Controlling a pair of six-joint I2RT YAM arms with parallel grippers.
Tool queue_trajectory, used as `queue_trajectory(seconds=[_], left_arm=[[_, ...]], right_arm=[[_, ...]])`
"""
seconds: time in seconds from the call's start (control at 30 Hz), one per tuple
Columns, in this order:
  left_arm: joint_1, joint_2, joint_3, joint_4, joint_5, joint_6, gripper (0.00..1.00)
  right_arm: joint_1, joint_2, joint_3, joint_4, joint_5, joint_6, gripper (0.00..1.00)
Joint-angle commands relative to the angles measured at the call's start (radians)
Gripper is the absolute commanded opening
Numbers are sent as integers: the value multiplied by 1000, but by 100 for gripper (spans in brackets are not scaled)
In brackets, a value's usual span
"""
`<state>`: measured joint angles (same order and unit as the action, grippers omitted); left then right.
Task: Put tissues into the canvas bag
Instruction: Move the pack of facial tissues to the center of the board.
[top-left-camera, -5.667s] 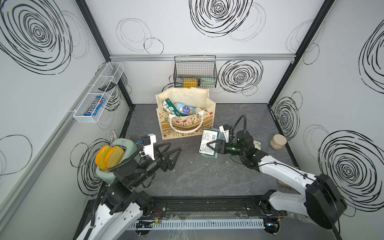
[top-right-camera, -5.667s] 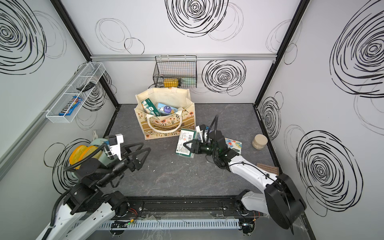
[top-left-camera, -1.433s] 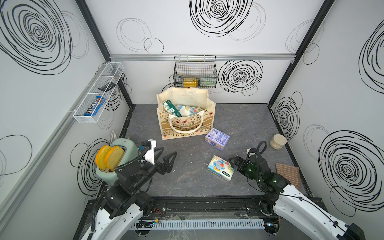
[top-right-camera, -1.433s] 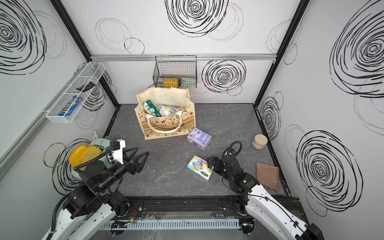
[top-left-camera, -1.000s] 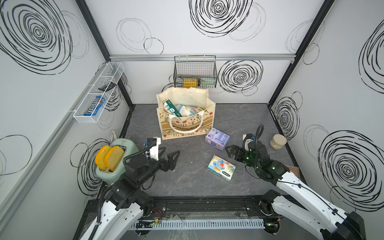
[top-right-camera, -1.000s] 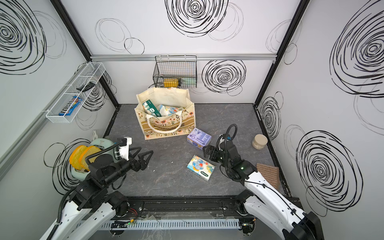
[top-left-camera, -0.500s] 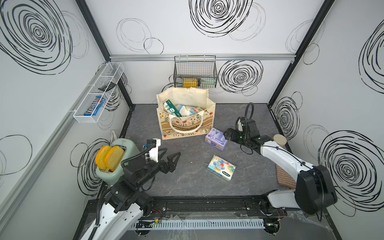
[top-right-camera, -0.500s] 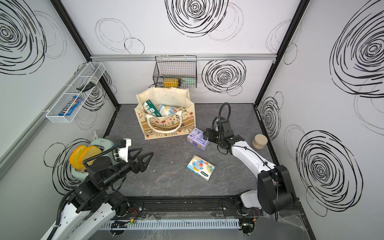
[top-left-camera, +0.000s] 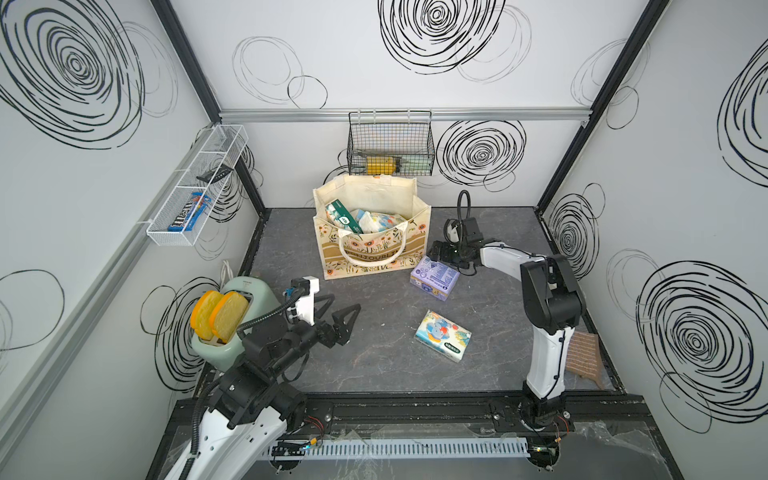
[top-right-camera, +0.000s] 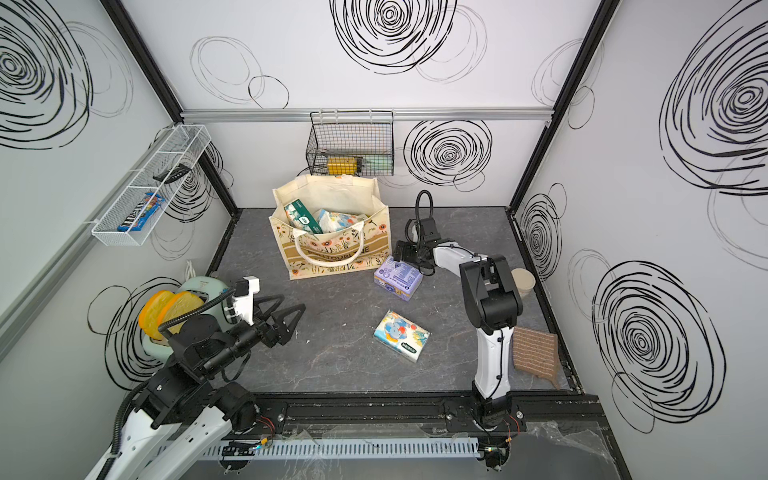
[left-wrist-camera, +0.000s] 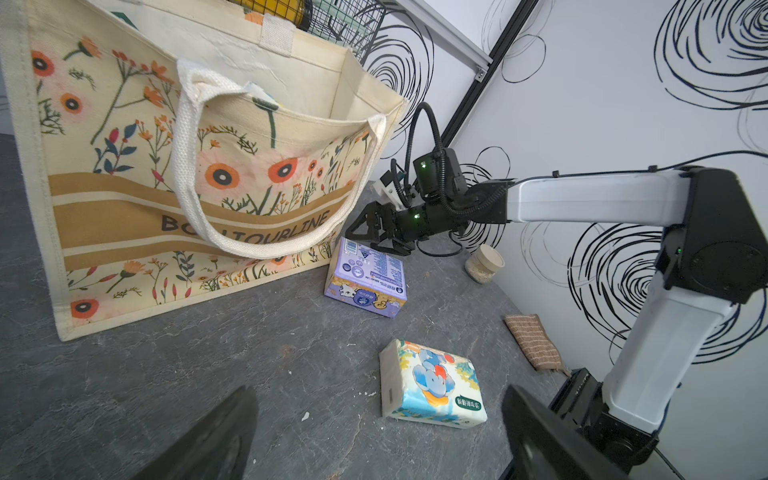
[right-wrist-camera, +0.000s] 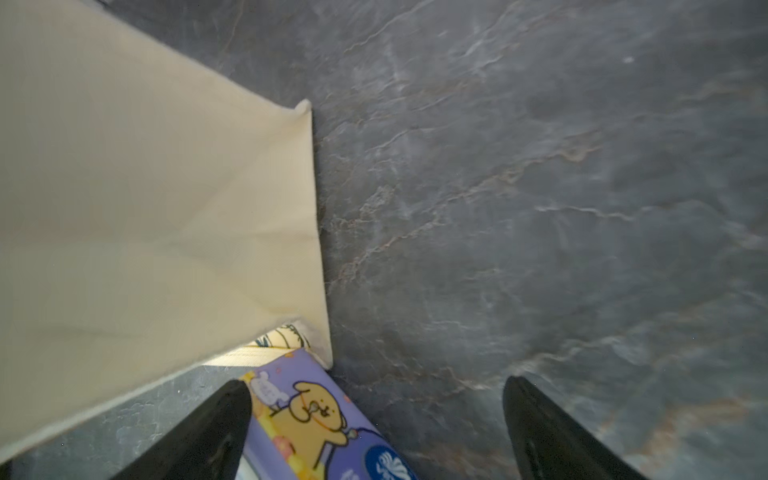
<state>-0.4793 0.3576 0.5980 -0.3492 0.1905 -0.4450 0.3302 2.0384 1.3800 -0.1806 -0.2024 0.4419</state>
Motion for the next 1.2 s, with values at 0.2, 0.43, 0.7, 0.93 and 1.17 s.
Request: queue_trajectory(seconds=[0.2, 0.43, 0.7, 0.93, 1.17], left_arm=[[6, -16, -3, 54, 15, -3, 96], [10, -19, -4, 55, 17, -3, 96], [10, 0, -1, 32, -37, -10, 96], [5, 3, 1, 32, -36, -8, 96], [3, 3, 19, 7, -46, -6, 96]], right_arm=[[96, -266, -368, 17, 80, -22, 98], [67, -645, -621, 7, 83, -5, 97], [26, -984, -645, -154, 50, -41, 97], [18, -1254, -698, -221, -10, -32, 98], [0, -1347, -639, -312, -8, -12, 97]])
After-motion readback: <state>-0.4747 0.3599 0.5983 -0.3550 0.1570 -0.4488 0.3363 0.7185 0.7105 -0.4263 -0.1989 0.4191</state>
